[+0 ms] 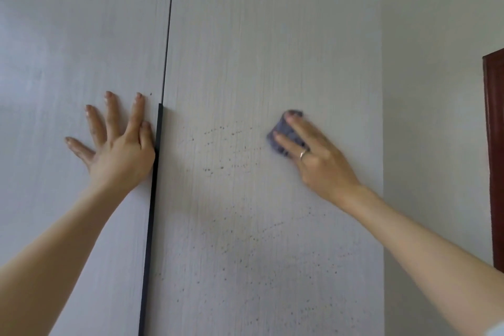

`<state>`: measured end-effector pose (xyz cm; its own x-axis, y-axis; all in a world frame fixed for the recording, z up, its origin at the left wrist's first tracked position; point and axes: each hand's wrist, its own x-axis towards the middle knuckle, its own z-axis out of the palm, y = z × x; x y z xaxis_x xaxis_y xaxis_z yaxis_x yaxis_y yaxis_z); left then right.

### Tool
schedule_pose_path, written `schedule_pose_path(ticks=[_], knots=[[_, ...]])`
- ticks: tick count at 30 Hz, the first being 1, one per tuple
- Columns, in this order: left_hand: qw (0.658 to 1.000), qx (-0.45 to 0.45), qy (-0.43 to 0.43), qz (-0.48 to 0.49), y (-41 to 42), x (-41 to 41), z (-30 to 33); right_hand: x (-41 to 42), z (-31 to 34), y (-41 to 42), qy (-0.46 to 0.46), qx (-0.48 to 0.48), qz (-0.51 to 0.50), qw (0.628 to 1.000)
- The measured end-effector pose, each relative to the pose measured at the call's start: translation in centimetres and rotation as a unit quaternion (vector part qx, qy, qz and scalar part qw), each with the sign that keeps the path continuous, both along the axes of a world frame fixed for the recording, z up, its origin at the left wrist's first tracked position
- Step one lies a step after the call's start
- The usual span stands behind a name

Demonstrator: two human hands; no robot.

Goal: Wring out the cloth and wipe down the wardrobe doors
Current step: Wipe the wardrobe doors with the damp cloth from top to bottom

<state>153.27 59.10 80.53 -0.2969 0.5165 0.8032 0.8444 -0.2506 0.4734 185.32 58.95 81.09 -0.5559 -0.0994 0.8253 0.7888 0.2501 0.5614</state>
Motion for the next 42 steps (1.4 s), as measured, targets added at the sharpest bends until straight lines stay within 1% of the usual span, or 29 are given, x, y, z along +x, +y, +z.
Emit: schedule_pose_path(ticks=[2,3,4,5,7,8,9,10,12,14,16,17,18,19,20,22,24,25,26,28,29,30,31,32,34,36,37,39,42], knots=[[1.0,0.002,0.002,0.001,0.1,0.0,-0.1,-2.0,0.9,0.2,0.157,0.005,0.035,0.987],[1.0,0.004,0.004,0.003,0.1,-0.1,-0.2,-3.4,0.2,0.6,0.191,0.003,0.058,0.98],[1.0,0.005,0.007,0.005,0.2,-0.1,-0.3,-4.5,-1.2,1.0,0.186,-0.006,0.076,0.98],[1.0,0.005,0.011,0.008,0.2,-0.2,-0.4,-5.4,-3.0,1.2,0.138,-0.024,0.087,0.986],[1.0,0.001,0.021,0.012,0.2,-0.4,-0.5,-6.3,-6.5,1.2,-0.06,-0.054,0.084,0.993],[1.0,0.001,0.024,0.011,0.3,-0.5,-0.5,-6.0,-7.2,1.0,-0.158,-0.056,0.065,0.984],[1.0,0.002,0.025,0.01,0.3,-0.6,-0.5,-5.4,-6.6,0.8,-0.22,-0.058,0.048,0.973],[1.0,0.004,0.026,0.01,0.3,-0.7,-0.5,-4.8,-5.1,0.6,-0.236,-0.059,0.036,0.969],[0.999,0.006,0.031,0.011,0.3,-0.8,-0.7,-4.5,-1.6,0.6,-0.159,-0.037,0.023,0.986],[0.999,0.005,0.041,0.013,0.2,-0.9,-1.0,-4.7,1.7,0.7,-0.006,-0.009,0.035,0.999],[0.999,0.005,0.052,0.014,0.2,-1.1,-1.2,-6.3,3.0,0.8,0.131,-0.009,0.069,0.989],[0.998,0.004,0.057,0.015,0.2,-1.1,-1.3,-7.4,2.7,1.0,0.159,-0.005,0.08,0.984],[0.998,0.004,0.06,0.016,0.2,-1.2,-1.3,-8.4,1.8,1.2,0.149,-0.002,0.086,0.985],[0.998,0.004,0.061,0.015,0.2,-1.3,-1.4,-9.3,0.4,1.4,0.1,-0.006,0.09,0.991],[0.998,0.005,0.062,0.014,0.2,-1.4,-1.3,-9.8,-1.2,1.4,0.021,-0.015,0.093,0.995],[0.998,0.005,0.069,0.016,0.2,-1.5,-1.3,-10.0,-3.6,1.0,-0.157,-0.043,0.08,0.983],[0.997,0.005,0.078,0.021,0.2,-1.7,-1.5,-9.1,-2.4,0.6,-0.26,-0.049,0.043,0.963],[0.996,0.006,0.081,0.022,0.3,-1.8,-1.5,-8.9,-1.0,0.9,-0.264,-0.04,0.031,0.963],[0.996,0.006,0.083,0.021,0.3,-1.8,-1.5,-8.9,0.4,1.0,-0.229,-0.036,0.031,0.972],[0.996,0.004,0.086,0.021,0.3,-2.0,-1.7,-9.4,3.4,1.0,-0.066,-0.031,0.042,0.996],[0.996,0.002,0.089,0.021,0.3,-1.9,-1.8,-10.0,4.1,0.8,0.015,-0.038,0.048,0.998],[0.995,0.001,0.093,0.023,0.4,-2.0,-1.9,-10.9,4.1,0.9,0.06,-0.037,0.058,0.996],[0.995,0.001,0.095,0.024,0.4,-2.0,-2.0,-11.7,3.4,1.2,0.068,-0.021,0.067,0.995],[0.995,0.002,0.096,0.024,0.4,-2.1,-2.1,-12.6,2.1,1.4,0.043,-0.012,0.077,0.996],[0.995,0.004,0.094,0.021,0.4,-2.1,-2.1,-13.6,-0.9,1.6,-0.093,-0.023,0.088,0.992],[0.995,0.004,0.096,0.02,0.4,-2.2,-2.1,-13.8,-3.0,1.3,-0.24,-0.043,0.065,0.968],[0.995,0.003,0.098,0.02,0.3,-2.3,-2.1,-13.7,-2.7,1.3,-0.283,-0.042,0.052,0.957],[0.995,-0.001,0.102,0.021,0.4,-2.4,-2.1,-13.4,-0.2,1.4,-0.282,-0.03,0.038,0.958],[0.994,0.0,0.109,0.017,0.4,-2.5,-2.2,-13.8,4.9,1.3,-0.145,-0.005,0.054,0.988]])
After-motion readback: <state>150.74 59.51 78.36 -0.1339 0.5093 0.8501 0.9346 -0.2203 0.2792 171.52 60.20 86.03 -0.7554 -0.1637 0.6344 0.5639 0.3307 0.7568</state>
